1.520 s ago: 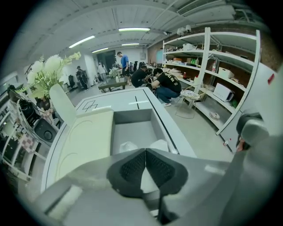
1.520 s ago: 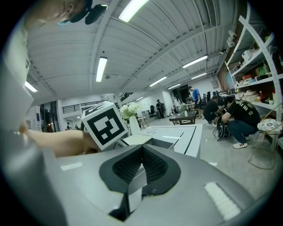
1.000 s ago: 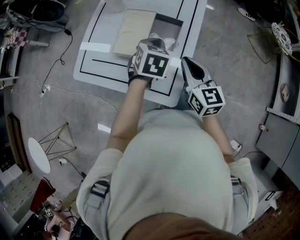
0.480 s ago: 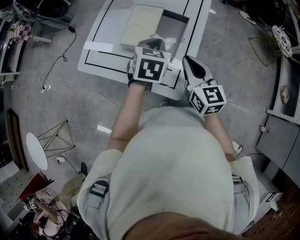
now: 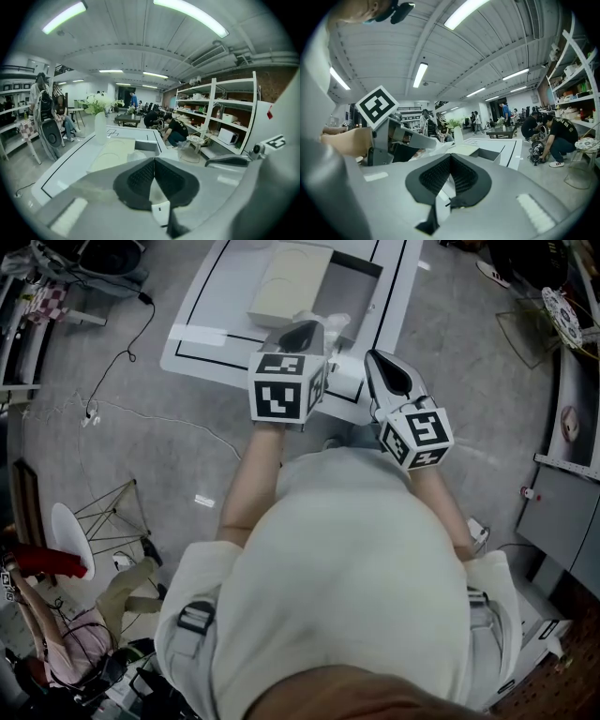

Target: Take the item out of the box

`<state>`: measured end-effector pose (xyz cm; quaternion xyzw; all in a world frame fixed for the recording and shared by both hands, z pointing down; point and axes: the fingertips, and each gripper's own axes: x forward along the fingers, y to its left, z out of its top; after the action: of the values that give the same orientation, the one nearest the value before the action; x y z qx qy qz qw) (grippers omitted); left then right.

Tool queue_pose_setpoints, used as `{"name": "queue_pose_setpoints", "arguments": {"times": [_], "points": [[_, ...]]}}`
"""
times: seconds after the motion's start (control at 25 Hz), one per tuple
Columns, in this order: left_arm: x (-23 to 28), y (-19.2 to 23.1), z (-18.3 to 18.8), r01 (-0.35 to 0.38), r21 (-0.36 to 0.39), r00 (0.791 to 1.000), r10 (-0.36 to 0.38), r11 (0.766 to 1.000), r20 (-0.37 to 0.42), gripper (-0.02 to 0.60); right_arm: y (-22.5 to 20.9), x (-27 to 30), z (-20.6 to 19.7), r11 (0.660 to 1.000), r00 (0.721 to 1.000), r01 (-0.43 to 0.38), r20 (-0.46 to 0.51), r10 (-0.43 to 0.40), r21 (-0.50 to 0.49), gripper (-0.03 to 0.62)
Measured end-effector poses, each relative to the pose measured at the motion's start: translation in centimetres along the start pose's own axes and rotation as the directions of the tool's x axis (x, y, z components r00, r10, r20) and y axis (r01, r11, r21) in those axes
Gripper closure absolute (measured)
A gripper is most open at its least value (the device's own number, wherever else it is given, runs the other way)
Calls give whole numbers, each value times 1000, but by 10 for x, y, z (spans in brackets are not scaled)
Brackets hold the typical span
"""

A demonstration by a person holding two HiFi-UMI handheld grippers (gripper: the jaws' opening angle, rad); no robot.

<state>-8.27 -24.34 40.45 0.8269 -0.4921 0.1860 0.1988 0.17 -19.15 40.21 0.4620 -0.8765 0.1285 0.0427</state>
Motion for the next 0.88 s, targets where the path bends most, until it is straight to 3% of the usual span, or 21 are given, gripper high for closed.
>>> {"name": "queue_pose_setpoints", "arguments": {"times": [0.52,0.88], "points": [[-35,-4,-38,45,-87,996,-37,995,84,578,18,-16,-3,1000,1000,7,5,-7,-10,595],[-48,-5,-59,56,-127,996,-46,990,81,578,27,-23,-7,1000,1000,3,6,-3,-12,595]]}}
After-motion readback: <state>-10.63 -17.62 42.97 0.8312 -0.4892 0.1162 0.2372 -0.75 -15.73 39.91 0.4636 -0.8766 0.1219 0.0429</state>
